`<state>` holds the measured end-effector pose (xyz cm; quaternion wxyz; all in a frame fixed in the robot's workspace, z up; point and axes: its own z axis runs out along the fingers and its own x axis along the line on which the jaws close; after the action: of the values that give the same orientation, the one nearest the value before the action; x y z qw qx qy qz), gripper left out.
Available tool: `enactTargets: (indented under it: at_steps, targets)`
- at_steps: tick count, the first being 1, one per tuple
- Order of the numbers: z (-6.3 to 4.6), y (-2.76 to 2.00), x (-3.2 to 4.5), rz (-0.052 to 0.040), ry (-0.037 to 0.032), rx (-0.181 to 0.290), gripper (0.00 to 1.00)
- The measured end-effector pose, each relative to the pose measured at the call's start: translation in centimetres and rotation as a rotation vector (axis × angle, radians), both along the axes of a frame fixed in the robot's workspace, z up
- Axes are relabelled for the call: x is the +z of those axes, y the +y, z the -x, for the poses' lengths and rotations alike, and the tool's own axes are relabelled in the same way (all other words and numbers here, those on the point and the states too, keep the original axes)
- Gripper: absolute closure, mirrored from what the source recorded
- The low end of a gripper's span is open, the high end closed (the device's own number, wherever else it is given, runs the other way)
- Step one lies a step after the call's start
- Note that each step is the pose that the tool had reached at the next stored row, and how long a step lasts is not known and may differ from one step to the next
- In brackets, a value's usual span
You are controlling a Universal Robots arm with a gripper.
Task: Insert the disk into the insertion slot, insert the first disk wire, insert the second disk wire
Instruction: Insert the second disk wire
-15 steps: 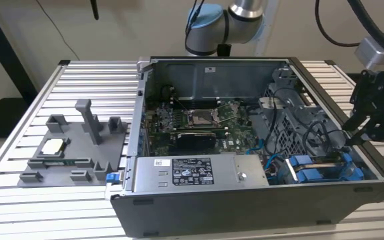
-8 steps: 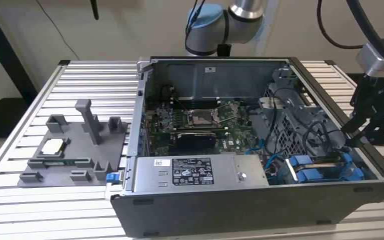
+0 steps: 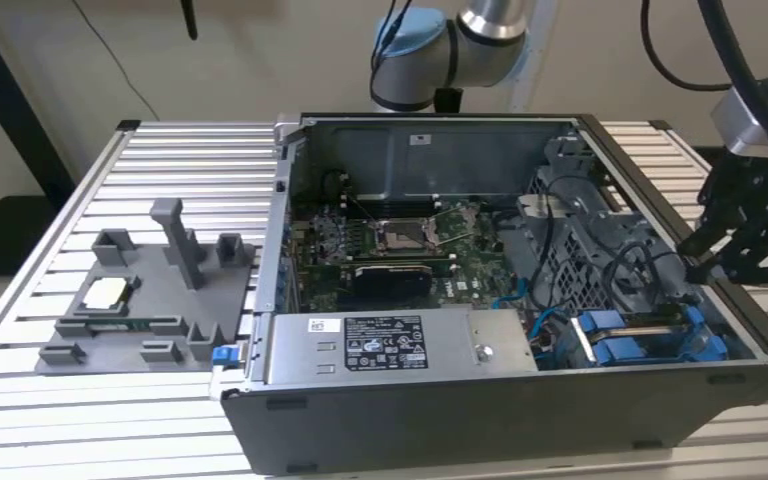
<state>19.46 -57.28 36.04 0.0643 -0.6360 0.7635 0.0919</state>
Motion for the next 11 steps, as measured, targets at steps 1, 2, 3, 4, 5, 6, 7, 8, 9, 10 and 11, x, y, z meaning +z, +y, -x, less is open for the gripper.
enactTargets:
  at_steps: [1,2,3,4,5,6,7,8,9,10,11]
  targets:
    - [0.00,-0.03,0.00,-0.0036,0.0001,-0.001,0.64]
    - [0.00,-0.06,0.00,-0.0043,0.0002,-0.001,0.64]
    - [0.01,-0.08,0.01,-0.0041,0.0002,-0.002,0.71]
    - [0.00,-0.09,0.01,-0.0043,0.0004,-0.002,0.77]
    - [0.01,-0.10,0.00,-0.0044,0.0005,-0.002,0.77]
    - [0.00,-0.10,0.00,-0.0045,0.0005,-0.002,0.82]
    - [0.01,-0.11,0.00,-0.0045,0.0005,-0.002,0.84]
    - [0.01,-0.11,0.00,-0.0043,0.0005,-0.002,0.84]
    - [0.01,-0.11,0.00,-0.0044,0.0004,-0.002,0.84]
    - [0.01,-0.11,0.00,-0.0043,0.0005,-0.002,0.84]
    - [0.01,-0.11,0.00,-0.0043,0.0005,-0.002,0.84]
